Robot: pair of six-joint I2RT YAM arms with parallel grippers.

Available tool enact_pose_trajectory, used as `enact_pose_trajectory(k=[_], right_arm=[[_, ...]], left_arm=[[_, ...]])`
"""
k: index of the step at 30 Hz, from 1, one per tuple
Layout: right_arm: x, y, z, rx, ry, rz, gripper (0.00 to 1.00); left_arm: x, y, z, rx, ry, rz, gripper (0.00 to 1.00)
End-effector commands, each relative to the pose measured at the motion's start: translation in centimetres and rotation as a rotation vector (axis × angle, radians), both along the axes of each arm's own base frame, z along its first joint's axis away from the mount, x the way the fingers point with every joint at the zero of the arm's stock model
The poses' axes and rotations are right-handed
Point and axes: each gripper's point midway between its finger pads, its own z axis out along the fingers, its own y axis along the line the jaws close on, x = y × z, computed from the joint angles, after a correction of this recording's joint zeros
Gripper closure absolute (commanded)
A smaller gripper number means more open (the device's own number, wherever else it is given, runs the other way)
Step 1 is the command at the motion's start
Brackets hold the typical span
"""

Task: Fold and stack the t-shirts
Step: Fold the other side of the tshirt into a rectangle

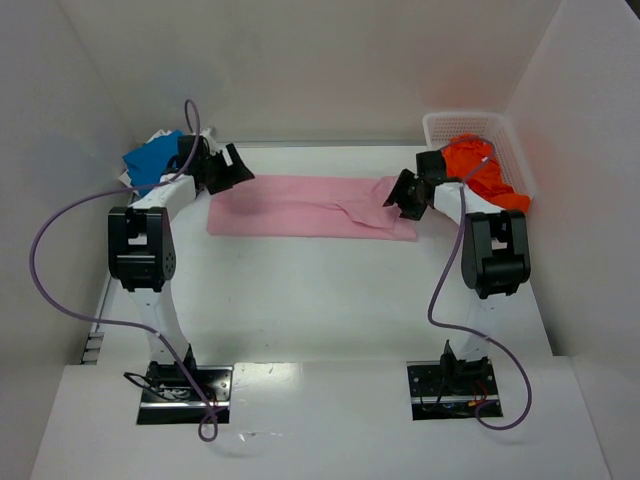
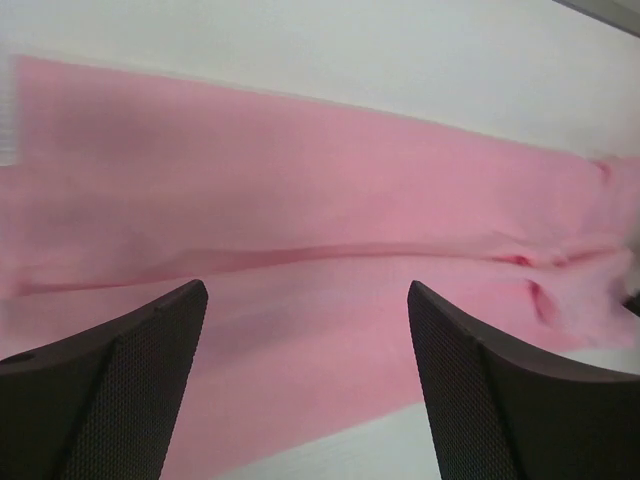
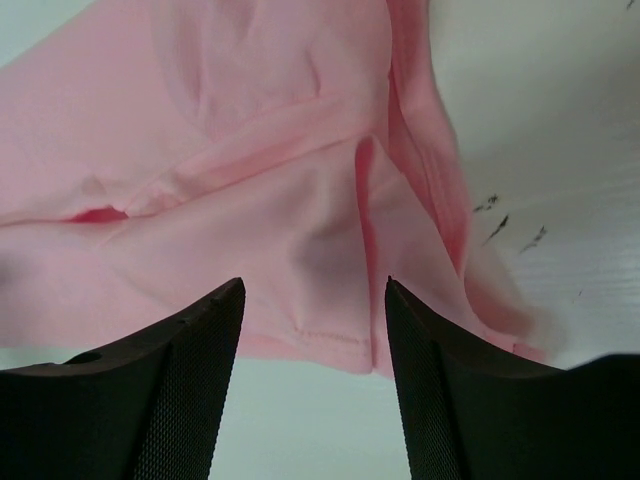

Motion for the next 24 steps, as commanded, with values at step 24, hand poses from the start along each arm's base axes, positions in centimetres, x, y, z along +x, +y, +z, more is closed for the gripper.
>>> enact_pose_trajectory(k=[24], right_arm=[[-0.5,0.8,0.8,0.053,-0.101,0.059,0.50]], left_arm=[[-8.4,-20.4,3.6,-0.244,-0.082,-0.613,0.10]])
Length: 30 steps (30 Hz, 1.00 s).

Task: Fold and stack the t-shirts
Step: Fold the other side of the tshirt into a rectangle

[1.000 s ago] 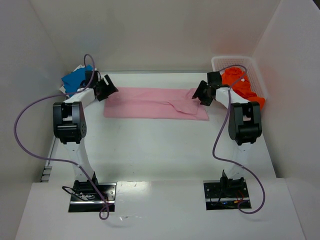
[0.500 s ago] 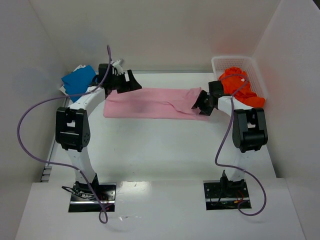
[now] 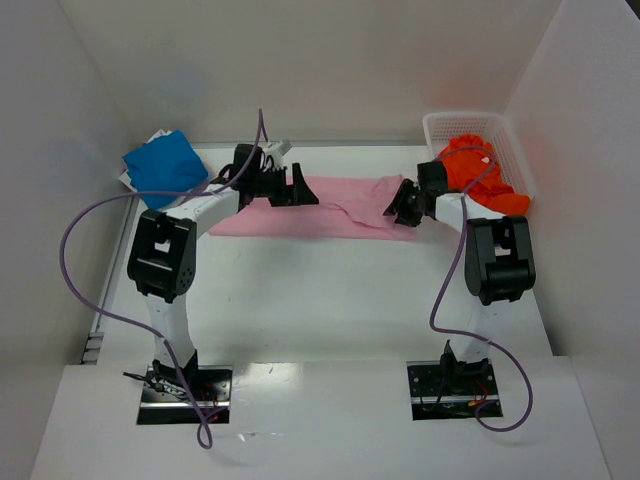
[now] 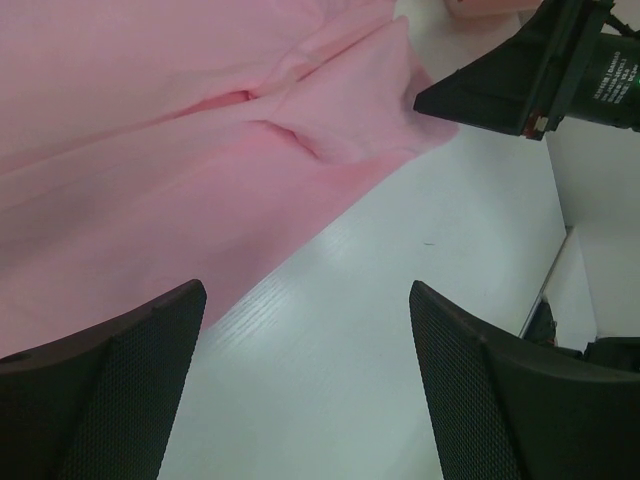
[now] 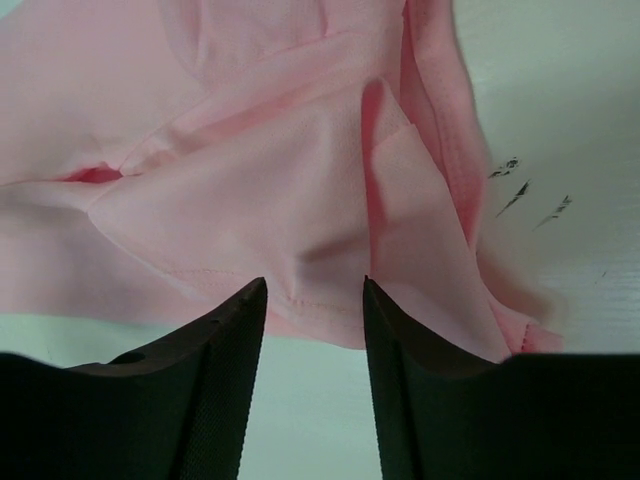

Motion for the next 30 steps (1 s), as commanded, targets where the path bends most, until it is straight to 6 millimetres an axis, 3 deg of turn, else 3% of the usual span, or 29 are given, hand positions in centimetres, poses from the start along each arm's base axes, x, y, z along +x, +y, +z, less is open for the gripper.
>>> enact_pose_trajectory(k=[1,3,7,8,13,16,17,18,21,27,30], right_arm=[[1.8,-0.1,1.3,0.007,-0.072,0.011,0.52],[2.1,-0.1,1.2,0.007,-0.071,0.011,0.58],[2.7,0.2,1.2,0.016,-0.075,0.018,0.85],[3.1,0.2,1.4,0.022,-0.078,0.011,0.88],[4.6,0.2,3.5,0.018,-0.123,0.005,0.95],[5.2,-0.2,4.3,-0.006,-0.126,0.000,0.92],[4.9,-0.5,4.1,-0.025,-0.107,-0.002,0.86],[4.8,-0.8,3.9,-0.040,-0.095,-0.014,0.73],[3.6,-1.3,2.6,-0.066,-0.060,-0.020,0.64],[1.8,-1.6,1.3,-0.078,-0.019,-0.025,0.58],[1.1,-1.7,0.5,-0.080,0.002,-0.024,0.58]], left_arm=[[0.1,-1.0,-0.4,-0.052,-0.005,-0.044,0.10],[0.2,-1.6,-0.8,-0.057,0.002,-0.062,0.10],[0.3,-2.5,-2.3,-0.066,0.026,-0.093,0.10],[0.2,-2.8,-1.6,-0.081,0.016,-0.113,0.10],[-0.1,-5.2,-2.5,-0.096,0.006,-0.217,0.10],[0.1,-6.5,-2.9,-0.093,0.019,-0.250,0.10],[0.1,-6.5,-2.9,-0.096,0.027,-0.246,0.10],[0.3,-7.1,-3.1,-0.094,0.011,-0.250,0.10],[1.0,-7.2,-3.9,-0.092,0.026,-0.211,0.10],[2.5,-7.8,-5.9,-0.035,0.037,-0.104,0.10],[2.5,-9.0,-5.6,-0.065,0.046,-0.071,0.11]])
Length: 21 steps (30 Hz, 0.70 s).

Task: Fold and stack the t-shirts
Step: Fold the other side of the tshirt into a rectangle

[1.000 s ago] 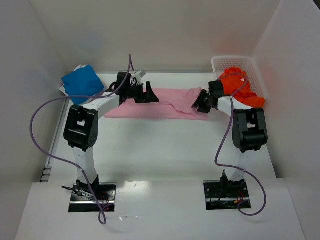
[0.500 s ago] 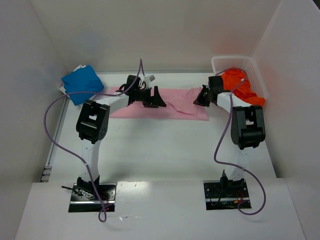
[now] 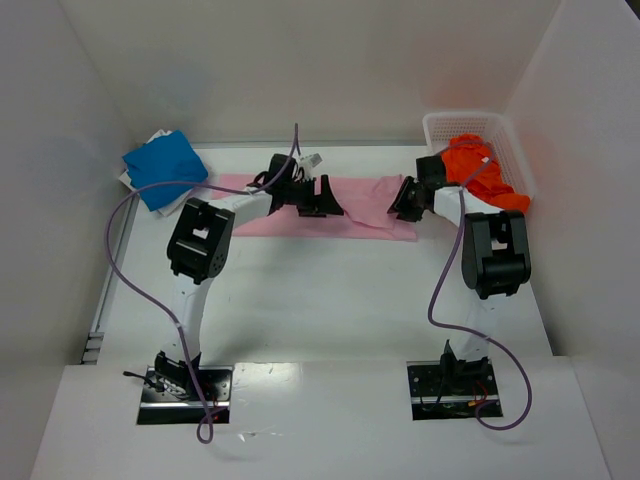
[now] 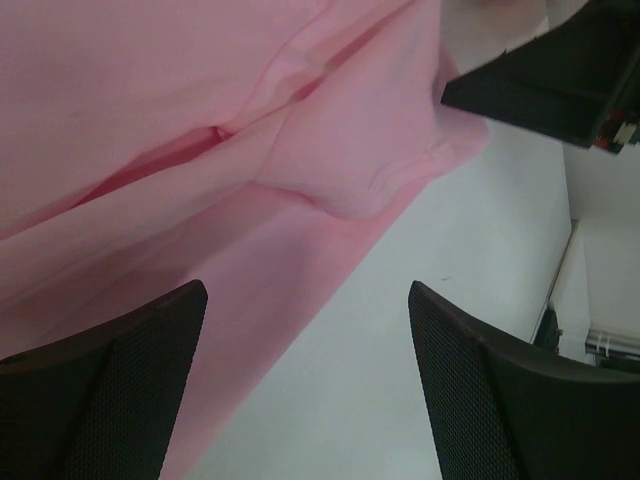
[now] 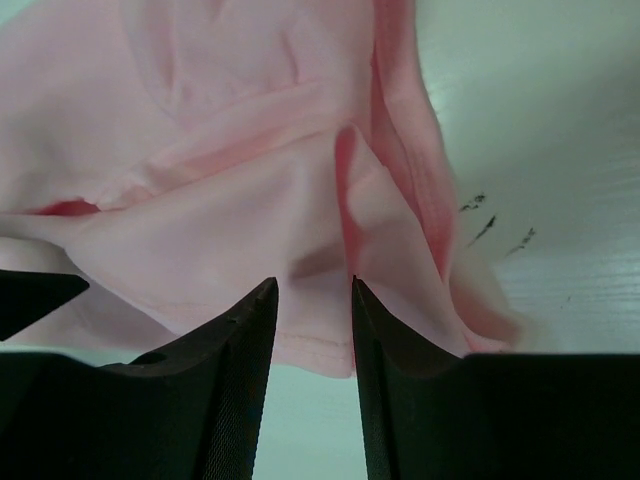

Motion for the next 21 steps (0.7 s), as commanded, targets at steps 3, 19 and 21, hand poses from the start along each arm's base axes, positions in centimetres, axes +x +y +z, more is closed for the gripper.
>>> enact_pose_trajectory(k=[3,19,21], right_arm=[[-0.8,-0.8,0.3,-0.031,-0.011,0.002,0.58],[-0.1,-0.3,0.6,0.016,-0.065,0.014,0.53],[-0.2,-0.1,0.1,0.023,-0.052,0.021,0.55]], left_arm=[[1.9,-2.3,0.9,-0.046,-0.062,0.086,0.12],[1.3,-5.6,-1.1,-0.019,-0.002,0.192,0.24],[1.4,-5.5,-1.1,-0.019,0.003,0.204,0.27]])
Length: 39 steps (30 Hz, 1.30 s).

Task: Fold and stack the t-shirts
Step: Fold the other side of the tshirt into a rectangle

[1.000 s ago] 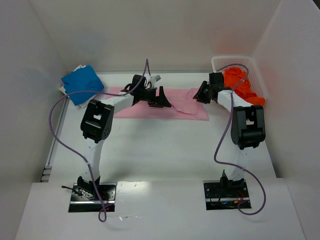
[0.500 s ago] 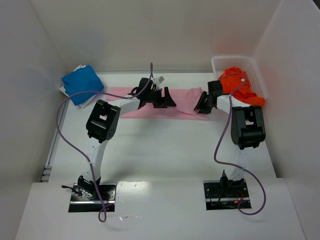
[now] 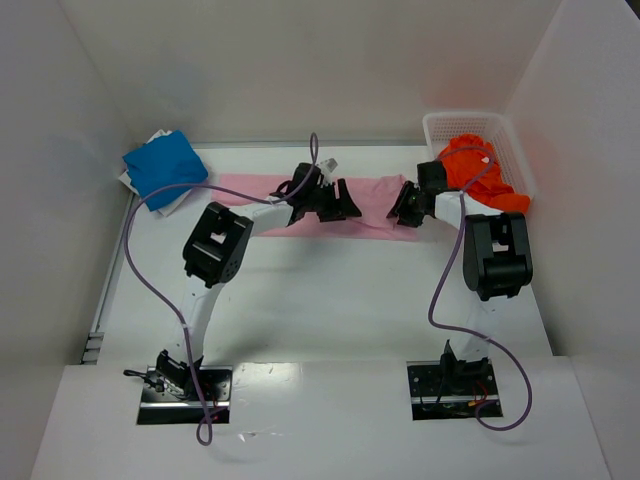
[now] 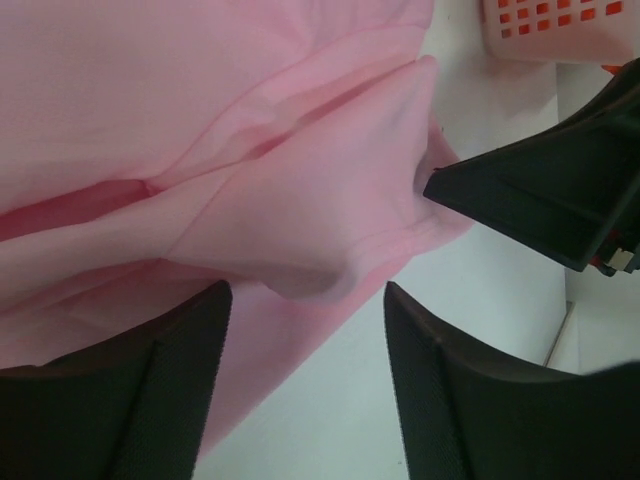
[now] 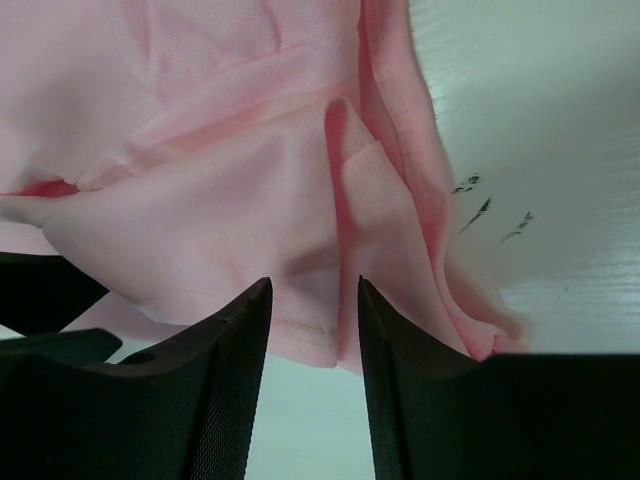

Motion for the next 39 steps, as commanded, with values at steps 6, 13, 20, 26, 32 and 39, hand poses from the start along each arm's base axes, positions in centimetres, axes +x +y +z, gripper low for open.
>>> enact_pose_trajectory(k=[6,13,20,26,32,39], right_arm=[[1.5,0.2,1.0,0.033,-0.064,0.004,0.58],[1.1,0.5,0.8,0.049,-0.054,0.016,0.71],[-0.3,-0.2,-0.1,0.014,-0.013,-0.009,0.55],[-0.8,0.1,-0.7,0.035,0.010,-0.006,0.50],[-0.6,0.7,-0.8,0.044,-0.003,0.010,0.57],[0.1,1.3,-0.6,0.080,-0.006,0.014,0.88]], left_arm=[[1.1,0.1,-0.5,-0.018,-0.009,0.054,0.43],[1.3,-0.2,-0.8,-0.021,-0.005,0.046,0.48],[1.2,-0.1,-0.9,-0.005,-0.012,0.035,0.43],[1.2,-0.1,-0.9,-0.005,-0.012,0.035,0.42],[1.3,-0.1,-0.4,-0.005,-0.027,0.031,0.41],[0.9,-0.2,-0.5,-0.005,-0.021,0.011,0.38]])
